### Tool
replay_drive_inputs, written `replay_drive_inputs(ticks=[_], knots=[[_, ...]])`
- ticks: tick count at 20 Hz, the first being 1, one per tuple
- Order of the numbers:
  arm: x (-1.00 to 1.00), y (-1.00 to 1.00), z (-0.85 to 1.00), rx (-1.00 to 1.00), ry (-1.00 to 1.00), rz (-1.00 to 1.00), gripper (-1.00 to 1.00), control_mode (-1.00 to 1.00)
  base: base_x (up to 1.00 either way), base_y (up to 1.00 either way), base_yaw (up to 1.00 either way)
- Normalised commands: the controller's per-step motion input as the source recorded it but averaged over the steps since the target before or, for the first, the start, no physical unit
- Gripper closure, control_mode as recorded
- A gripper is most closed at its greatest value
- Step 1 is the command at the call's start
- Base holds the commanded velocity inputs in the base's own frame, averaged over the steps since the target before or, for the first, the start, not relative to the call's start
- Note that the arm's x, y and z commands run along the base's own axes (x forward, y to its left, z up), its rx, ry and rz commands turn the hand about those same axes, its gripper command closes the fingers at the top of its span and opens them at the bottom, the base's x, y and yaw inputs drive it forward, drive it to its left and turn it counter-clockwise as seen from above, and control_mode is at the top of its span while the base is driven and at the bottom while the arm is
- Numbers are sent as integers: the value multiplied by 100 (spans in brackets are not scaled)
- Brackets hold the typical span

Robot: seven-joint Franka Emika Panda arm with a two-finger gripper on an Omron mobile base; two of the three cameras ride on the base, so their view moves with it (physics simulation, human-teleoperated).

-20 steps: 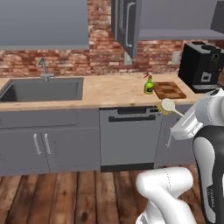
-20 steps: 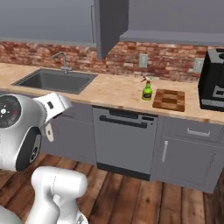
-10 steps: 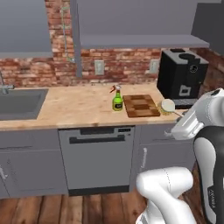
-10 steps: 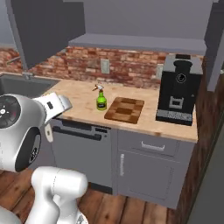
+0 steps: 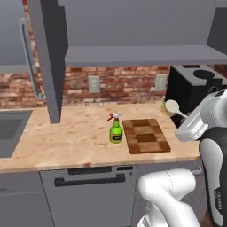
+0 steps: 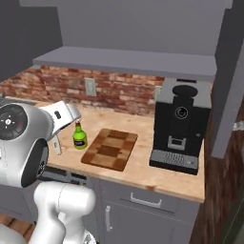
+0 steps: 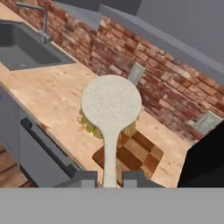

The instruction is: Grab the spray bottle from the cabinet, then place it next to the cutting board for sanitizing. Then grab the dish brush from the countertop next to the sink and place it next to the cutting board.

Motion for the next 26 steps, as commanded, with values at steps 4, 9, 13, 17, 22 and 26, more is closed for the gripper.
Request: replay_drive_inputs(ticks=[4,9,13,17,22,26], knots=[[0,0,0,0,0,0,100,100,90,16,-2],[0,0,0,0,0,0,100,100,96,-20,-2],[0,0,0,0,0,0,100,100,77,1,-10],[0,0,0,0,0,0,100,100,42,13,-24],[44,-1,-31,0,1,-9,100,-100,8,2,-4],[66,-6,-61,0,3,0,100,-100,0,0,0]])
